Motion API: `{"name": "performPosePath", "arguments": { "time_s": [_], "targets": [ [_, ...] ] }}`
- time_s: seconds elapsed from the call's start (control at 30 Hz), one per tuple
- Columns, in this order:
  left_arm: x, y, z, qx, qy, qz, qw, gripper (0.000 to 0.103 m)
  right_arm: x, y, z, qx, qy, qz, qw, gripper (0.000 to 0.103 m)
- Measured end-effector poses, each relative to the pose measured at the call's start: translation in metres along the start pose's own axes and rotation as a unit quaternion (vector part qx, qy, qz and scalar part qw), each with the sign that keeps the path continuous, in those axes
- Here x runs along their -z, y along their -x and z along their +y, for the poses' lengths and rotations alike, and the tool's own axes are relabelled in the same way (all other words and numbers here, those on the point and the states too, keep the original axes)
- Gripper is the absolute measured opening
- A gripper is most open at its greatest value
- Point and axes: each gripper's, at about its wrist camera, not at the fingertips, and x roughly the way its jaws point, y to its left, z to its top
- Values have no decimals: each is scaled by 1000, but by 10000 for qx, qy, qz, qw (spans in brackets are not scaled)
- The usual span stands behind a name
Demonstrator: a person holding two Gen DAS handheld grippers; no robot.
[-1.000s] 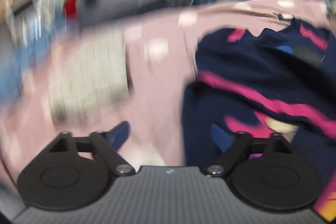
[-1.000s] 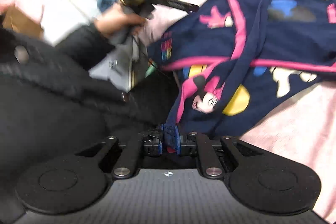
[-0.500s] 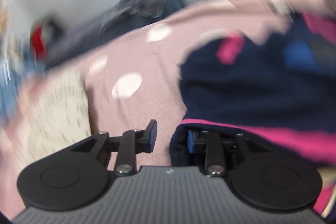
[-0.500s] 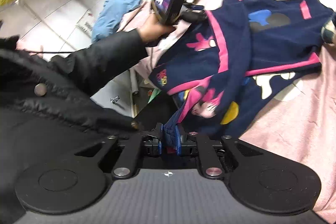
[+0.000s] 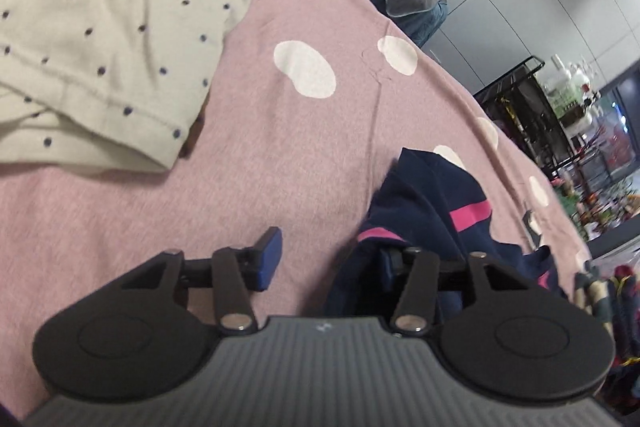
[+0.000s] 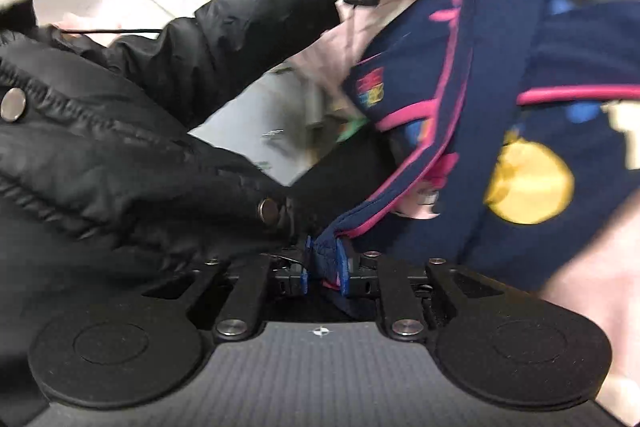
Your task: Fold small clothes
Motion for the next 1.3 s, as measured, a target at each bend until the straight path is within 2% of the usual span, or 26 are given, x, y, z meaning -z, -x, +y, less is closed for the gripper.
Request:
{"name": "performPosePath", "arguments": {
  "time_s": [0.03, 0.07, 0.13, 0.17, 0.2, 0.27, 0.3, 0.33, 0.37, 0.4, 0.47, 0.5, 0.57, 0.63, 0.73, 0.77, 0.8, 0.9, 0.93, 0.97, 1.0, 1.07, 1.17, 1.2, 1.23, 1.3],
  "targets": [
    [0, 4, 1, -36, 39, 36, 10000, 56, -1, -3, -14, -6, -270, -62, 9996, 78],
    [1, 10, 0, -125, 16, 47, 9999, 64, 0, -4, -27, 113, -575, -62, 9983, 103],
    [5, 25, 0, -465, -206, -15, 9987, 77, 2, -6, -40, 323, -867, 205, 9955, 103],
    [6, 32, 2, -732, -348, -57, 9967, 91, 3, -2, -38, 362, -787, 234, 9960, 103],
    [9, 39, 5, -1063, -473, -107, 9932, 96, 3, 3, -32, 344, -639, 203, 9972, 103],
    [14, 59, 12, -1708, -590, -228, 9833, 97, 3, 23, -19, 310, -294, -45, 9991, 103],
    [17, 70, 13, -1853, -637, -311, 9801, 96, 2, 35, -15, 267, -218, -295, 9990, 103],
    [22, 81, 10, -1755, -745, -392, 9809, 93, 1, 48, -13, 218, -186, -620, 9977, 103],
    [30, 87, 3, -1555, -873, -395, 9832, 89, -1, 57, -12, 384, -140, -895, 9952, 103],
    [39, 91, -9, -1320, -1054, -311, 9851, 87, -3, 61, -9, 783, -39, -1095, 9909, 103],
    [67, 93, -44, -832, -1600, -69, 9836, 82, -12, 53, -9, 1507, 125, -1215, 9810, 46],
    [84, 94, -65, -558, -1918, 59, 9798, 80, -14, 45, -11, 1738, 96, -1184, 9776, 43],
    [119, 86, -106, 0, -2458, 386, 9686, 72, -19, 27, -17, 2045, 88, -1079, 9729, 43],
    [154, 78, -137, 356, -2934, 891, 9512, 64, -22, 12, -19, 2372, 174, -994, 9662, 43],
    [207, 65, -159, 456, -3590, 1459, 9207, 49, -19, 11, -21, 2481, 42, -1097, 9625, 44],
    [220, 58, -162, 384, -3773, 1623, 9110, 48, -18, 11, -21, 2481, 38, -1101, 9625, 44],
    [229, 52, -163, 316, -3899, 1674, 9050, 48, -19, 13, -21, 2477, 20, -1118, 9624, 44],
    [238, 51, -161, 245, -3910, 1485, 9080, 47, -15, -4, -23, 2513, -76, -1176, 9607, 41],
    [237, 52, -160, 188, -3862, 1506, 9099, 48, -16, -7, -19, 2608, -17, -1172, 9582, 31],
    [238, 52, -159, 54, -3868, 1533, 9093, 47, -15, -8, -15, 2735, 102, -1149, 9549, 10],
    [240, 54, -159, -154, -3921, 1531, 9070, 47, -14, -6, -10, 2844, 191, -1143, 9517, 2],
    [241, 57, -155, -480, -3988, 1520, 9031, 47, -11, 3, -5, 2973, 216, -1232, 9466, 0],
    [243, 67, -140, -875, -3894, 1531, 9040, 47, -7, 28, -1, 3729, 195, -1442, 9164, 0],
    [243, 71, -135, -989, -3844, 1521, 9052, 47, -5, 38, -1, 3742, 137, -1499, 9151, 0],
    [243, 74, -130, -1124, -3749, 1521, 9076, 47, -4, 46, -2, 3581, 84, -1524, 9211, 1],
    [241, 81, -122, -1100, -3537, 1518, 9164, 50, -3, 47, -2, 3173, 114, -1632, 9341, 22]
  ]
}}
